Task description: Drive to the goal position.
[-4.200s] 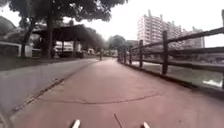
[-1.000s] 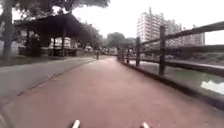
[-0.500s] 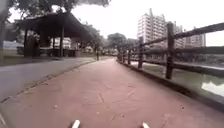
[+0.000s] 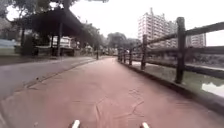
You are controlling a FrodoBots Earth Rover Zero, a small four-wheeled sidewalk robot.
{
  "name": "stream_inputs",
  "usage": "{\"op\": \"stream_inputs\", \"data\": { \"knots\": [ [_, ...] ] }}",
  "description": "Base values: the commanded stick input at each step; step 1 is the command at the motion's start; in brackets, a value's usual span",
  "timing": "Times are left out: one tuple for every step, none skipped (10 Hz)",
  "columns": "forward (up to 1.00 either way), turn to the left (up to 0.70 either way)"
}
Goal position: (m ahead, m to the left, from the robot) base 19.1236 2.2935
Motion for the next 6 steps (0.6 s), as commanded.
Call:
{"op": "stream_inputs", "data": {
  "knots": [
    [0.7, 0.0],
    [0.7, 0.0],
    [0.7, 0.0],
    [0.7, 0.01],
    [0.7, 0.09],
    [0.7, 0.24]
  ]
}}
